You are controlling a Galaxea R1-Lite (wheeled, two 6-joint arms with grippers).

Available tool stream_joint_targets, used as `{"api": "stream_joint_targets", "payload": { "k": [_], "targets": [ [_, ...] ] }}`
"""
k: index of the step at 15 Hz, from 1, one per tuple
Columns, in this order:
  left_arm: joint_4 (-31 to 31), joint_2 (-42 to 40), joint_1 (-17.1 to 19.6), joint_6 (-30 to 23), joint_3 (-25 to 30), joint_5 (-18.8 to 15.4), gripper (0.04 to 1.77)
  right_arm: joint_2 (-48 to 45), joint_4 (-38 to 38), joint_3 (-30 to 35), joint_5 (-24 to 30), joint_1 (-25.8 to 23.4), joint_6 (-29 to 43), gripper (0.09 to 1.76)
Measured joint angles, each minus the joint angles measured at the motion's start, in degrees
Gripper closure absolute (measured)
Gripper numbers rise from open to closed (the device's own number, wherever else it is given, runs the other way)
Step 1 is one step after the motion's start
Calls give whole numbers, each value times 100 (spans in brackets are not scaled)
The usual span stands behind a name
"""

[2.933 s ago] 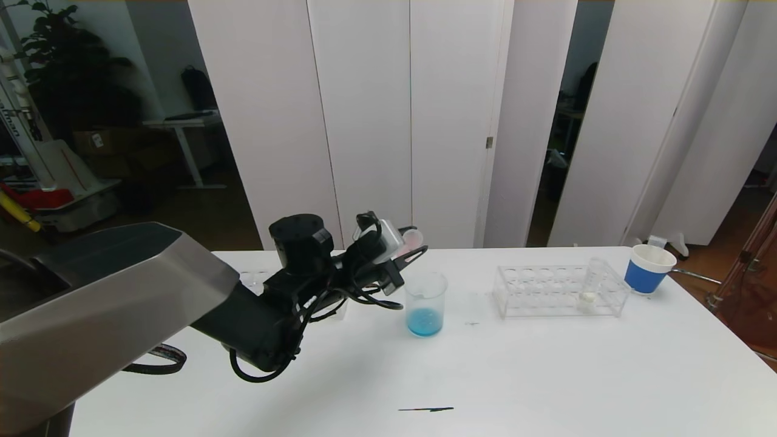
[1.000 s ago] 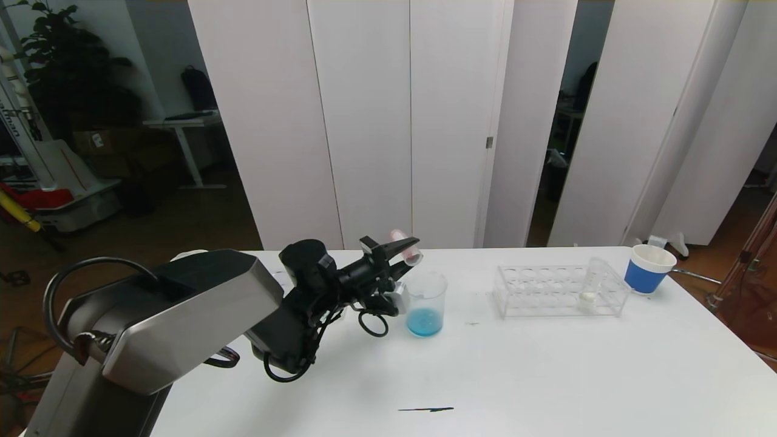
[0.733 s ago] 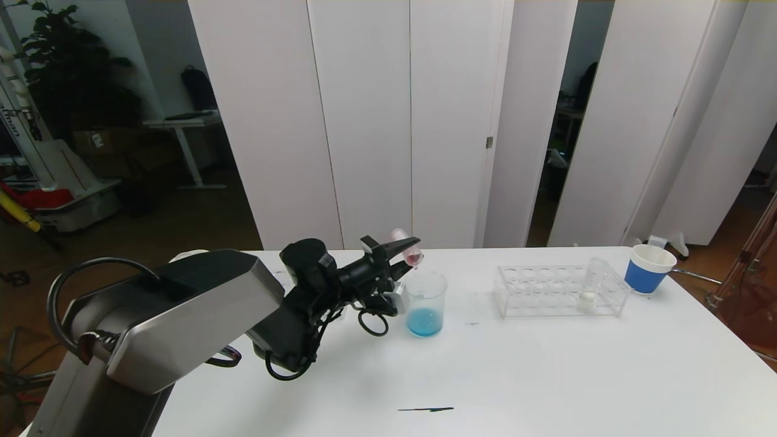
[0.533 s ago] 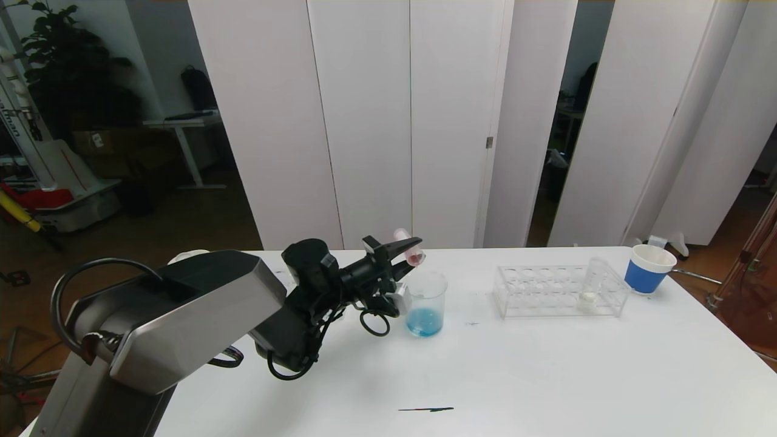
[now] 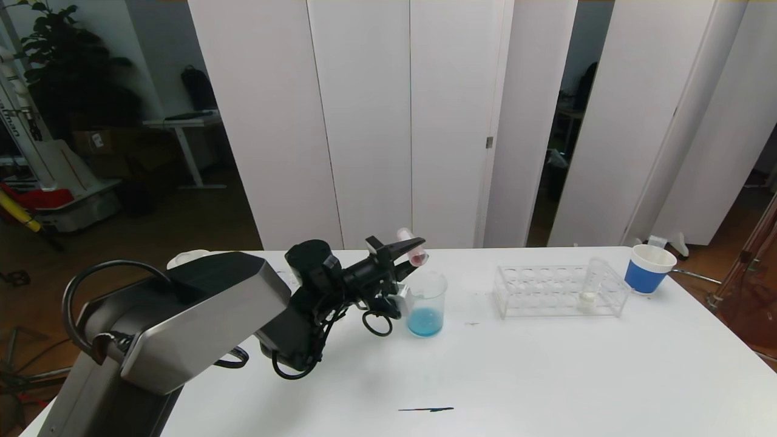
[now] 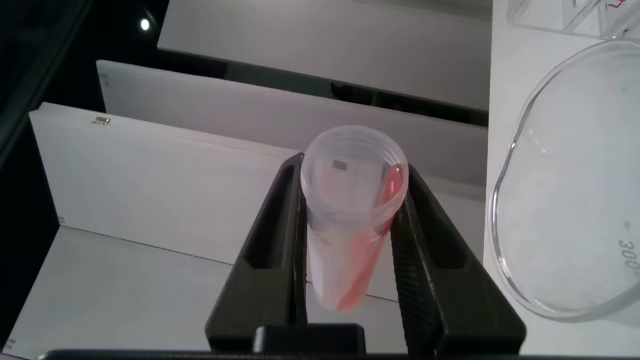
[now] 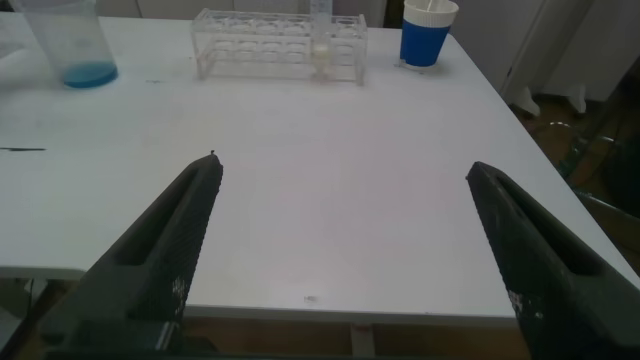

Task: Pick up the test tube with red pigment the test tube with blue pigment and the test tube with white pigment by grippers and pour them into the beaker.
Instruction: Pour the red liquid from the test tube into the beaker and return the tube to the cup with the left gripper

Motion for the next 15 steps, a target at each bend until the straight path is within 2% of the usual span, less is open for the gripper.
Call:
{"api": "stream_joint_targets", "payload": {
  "k": [15],
  "targets": [
    [-144, -79, 27, 319, 80, 0, 124, 0, 0, 0, 0, 0, 0, 10]
  ]
}}
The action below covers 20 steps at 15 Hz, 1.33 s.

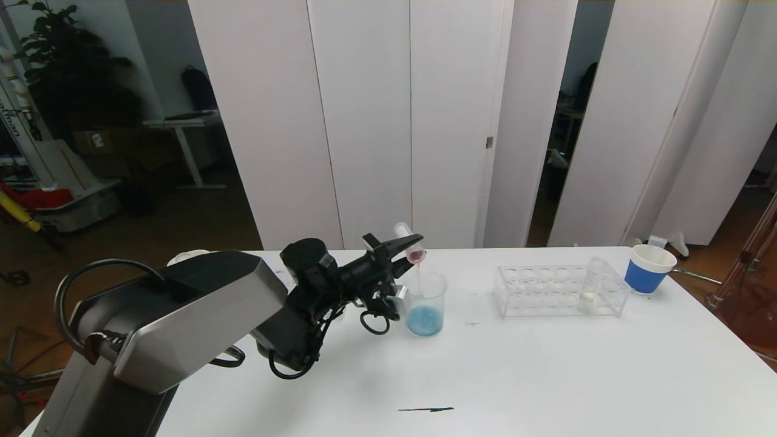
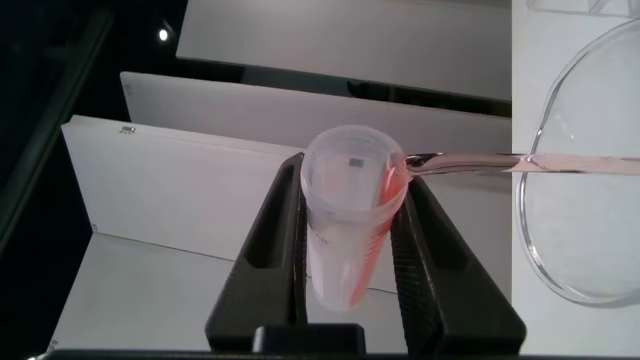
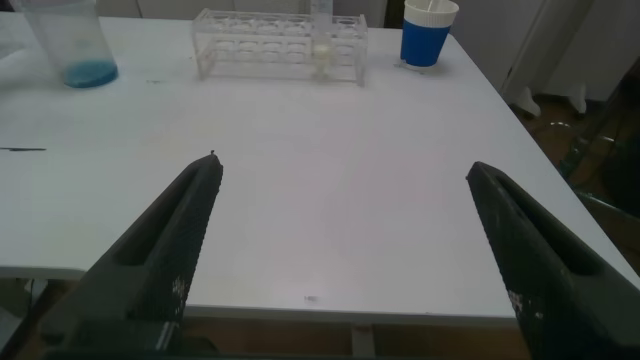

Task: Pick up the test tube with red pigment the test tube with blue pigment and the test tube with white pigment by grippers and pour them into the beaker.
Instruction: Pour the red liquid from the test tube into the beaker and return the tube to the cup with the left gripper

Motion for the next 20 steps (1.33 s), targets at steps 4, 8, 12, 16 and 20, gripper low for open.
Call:
{"api": "stream_joint_targets", "payload": {
  "k": [4, 8, 12, 16, 20],
  "targets": [
    [-7, -33, 33, 56, 9, 0, 124, 0, 2, 0, 0, 0, 0, 10],
    [-7, -76, 37, 111, 29, 0, 124, 0, 0, 0, -2, 0, 2, 10],
    [-7, -107, 34, 168, 52, 0, 124, 0, 2, 0, 0, 0, 2, 10],
    [4, -94, 13, 193, -12, 11, 124, 0, 0, 0, 0, 0, 0, 10],
    [59, -20, -40, 232, -152, 20, 124, 0, 2, 0, -2, 0, 0, 10]
  ]
}}
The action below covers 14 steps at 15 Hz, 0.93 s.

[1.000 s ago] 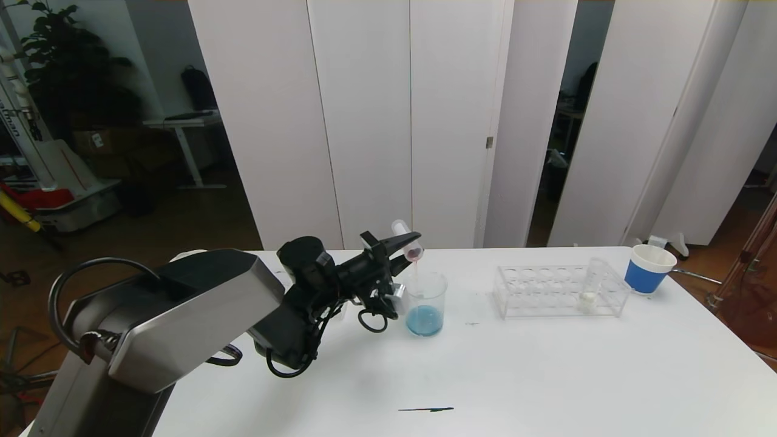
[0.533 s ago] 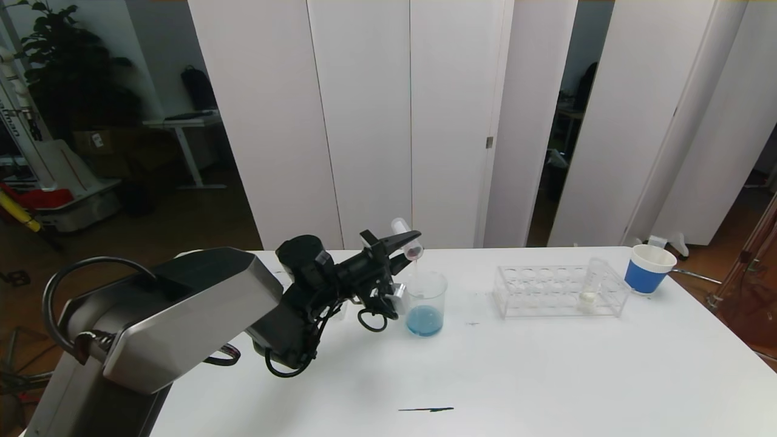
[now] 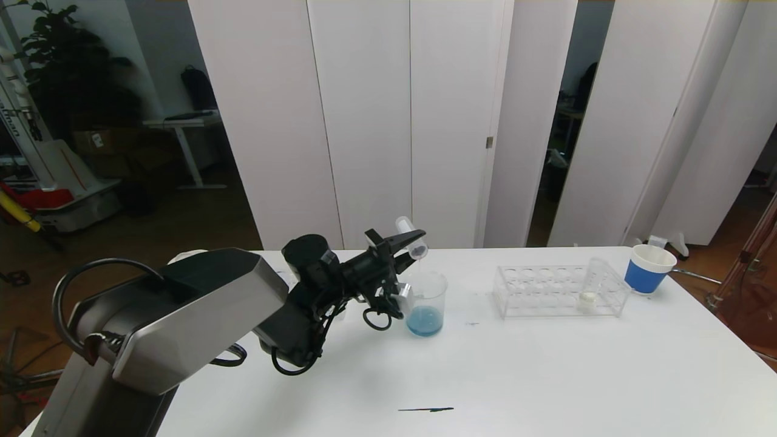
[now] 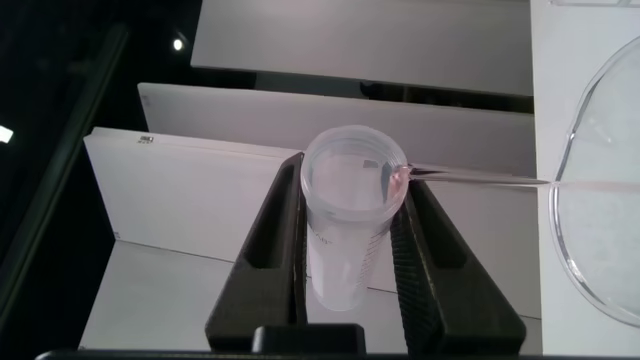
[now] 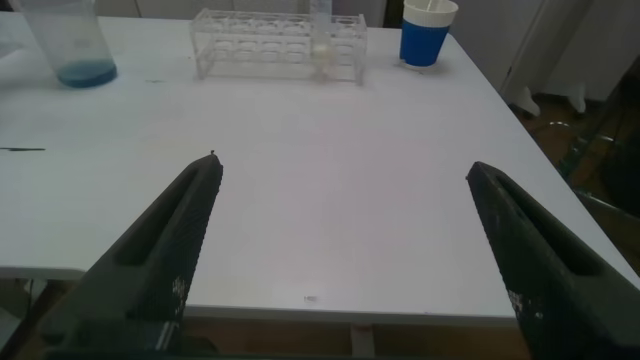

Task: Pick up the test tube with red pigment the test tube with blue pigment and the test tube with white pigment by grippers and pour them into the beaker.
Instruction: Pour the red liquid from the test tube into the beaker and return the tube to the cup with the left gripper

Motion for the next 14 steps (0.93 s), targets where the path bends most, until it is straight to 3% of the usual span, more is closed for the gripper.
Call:
{"api": "stream_joint_targets", "payload": {
  "k": [14],
  "targets": [
    [-6, 5, -83, 127, -66, 74, 124, 2, -2, 0, 2, 0, -2, 10]
  ]
}}
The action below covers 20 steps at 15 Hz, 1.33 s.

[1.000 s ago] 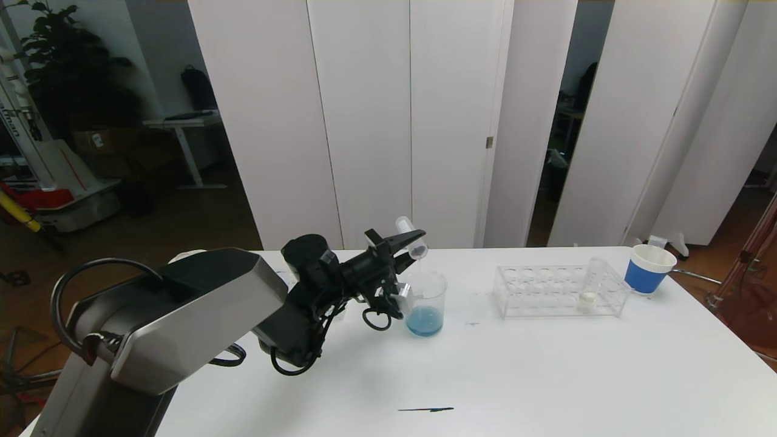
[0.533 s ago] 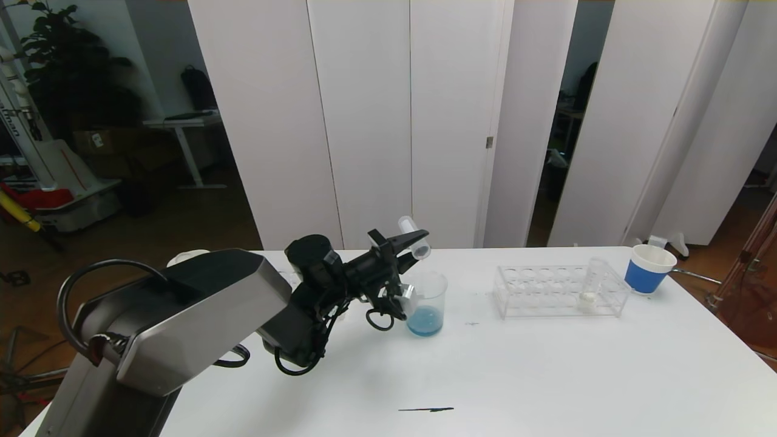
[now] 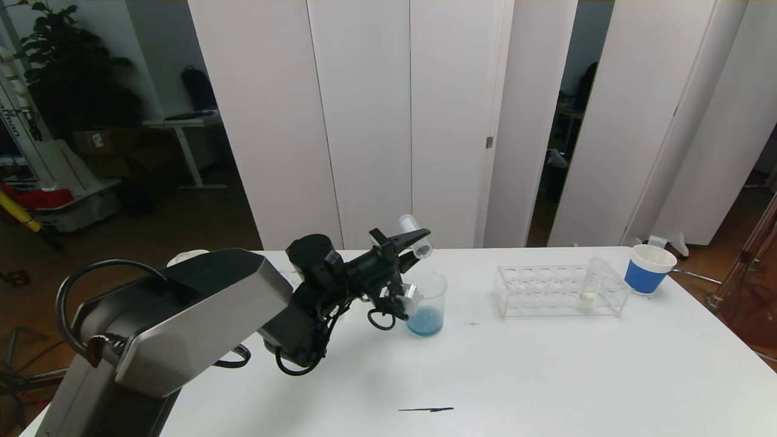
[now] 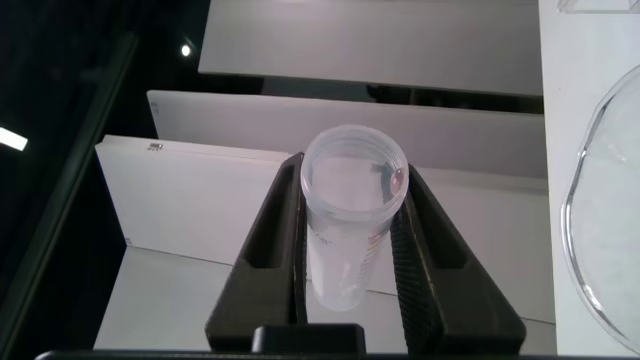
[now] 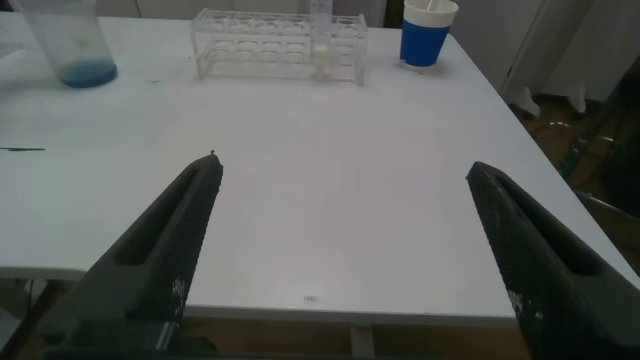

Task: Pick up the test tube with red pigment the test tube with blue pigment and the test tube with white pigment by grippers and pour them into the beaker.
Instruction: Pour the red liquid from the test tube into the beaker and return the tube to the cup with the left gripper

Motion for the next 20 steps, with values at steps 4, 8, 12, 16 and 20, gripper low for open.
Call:
{"api": "stream_joint_targets", "payload": {
  "k": [4, 8, 12, 16, 20],
  "targets": [
    [128, -197, 115, -658, 168, 212, 124, -2, 2, 0, -2, 0, 5, 10],
    [1164, -575, 241, -1749, 315, 251, 124, -2, 2, 0, -2, 0, 5, 10],
    [2578, -1158, 358, -2709, 332, 306, 124, -2, 2, 0, 0, 0, 5, 10],
    [4017, -1935, 492, -4011, 323, 1064, 124, -2, 0, 0, 0, 0, 5, 10],
    [5263, -2678, 514, -5973, 249, 2070, 124, -2, 2, 0, 0, 0, 5, 10]
  ]
}}
